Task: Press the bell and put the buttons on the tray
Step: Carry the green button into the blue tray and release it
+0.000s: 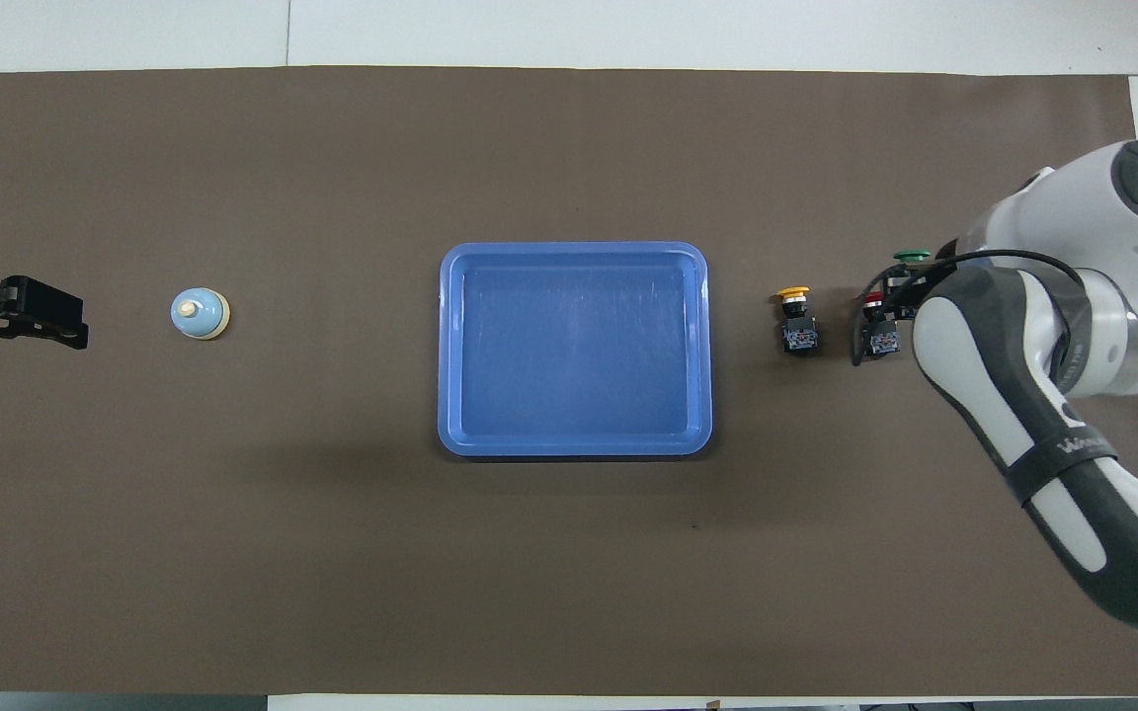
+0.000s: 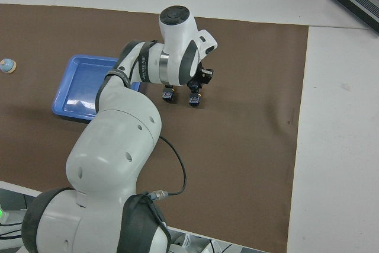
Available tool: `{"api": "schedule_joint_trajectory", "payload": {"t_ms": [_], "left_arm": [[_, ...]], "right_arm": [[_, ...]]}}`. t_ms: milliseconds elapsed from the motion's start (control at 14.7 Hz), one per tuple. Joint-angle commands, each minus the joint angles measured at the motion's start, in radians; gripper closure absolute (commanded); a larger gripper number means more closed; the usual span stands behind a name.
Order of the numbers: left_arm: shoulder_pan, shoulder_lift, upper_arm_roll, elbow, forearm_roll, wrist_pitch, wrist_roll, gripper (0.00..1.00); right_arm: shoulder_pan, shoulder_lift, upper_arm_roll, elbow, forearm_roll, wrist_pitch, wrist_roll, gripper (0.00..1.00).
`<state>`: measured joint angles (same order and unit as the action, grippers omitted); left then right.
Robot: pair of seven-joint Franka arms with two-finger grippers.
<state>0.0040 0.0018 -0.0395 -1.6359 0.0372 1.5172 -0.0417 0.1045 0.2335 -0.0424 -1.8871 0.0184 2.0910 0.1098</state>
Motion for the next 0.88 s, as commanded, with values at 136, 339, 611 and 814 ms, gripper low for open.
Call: {"api": "schedule_joint_trajectory", "payload": {"t_ms": [136, 339, 611, 814], "left_arm": [[-0.004, -0.022, 0.004, -0.016, -0.01, -0.006, -0.009, 0.0], [-0.004, -0.022, 0.004, -0.016, -0.01, -0.006, -0.009, 0.0], [-0.004, -0.022, 0.004, -0.016, -0.01, -0.006, -0.009, 0.0], [-0.004, -0.022, 0.004, -0.016, -0.01, -0.006, -0.009, 0.0]], "right_arm": [[0.304, 0.027, 0.001, 0.094, 0.003, -0.039, 0.434, 1.0], [0.42, 0.078, 0.001, 0.095, 0.003, -0.008, 0.585, 1.0], [0.472, 0.144, 0.001, 0.094, 0.003, 0.075, 0.677, 1.0], [0.475, 0.165, 0.001, 0.083, 0.0, 0.106, 0.688, 0.38]]}}
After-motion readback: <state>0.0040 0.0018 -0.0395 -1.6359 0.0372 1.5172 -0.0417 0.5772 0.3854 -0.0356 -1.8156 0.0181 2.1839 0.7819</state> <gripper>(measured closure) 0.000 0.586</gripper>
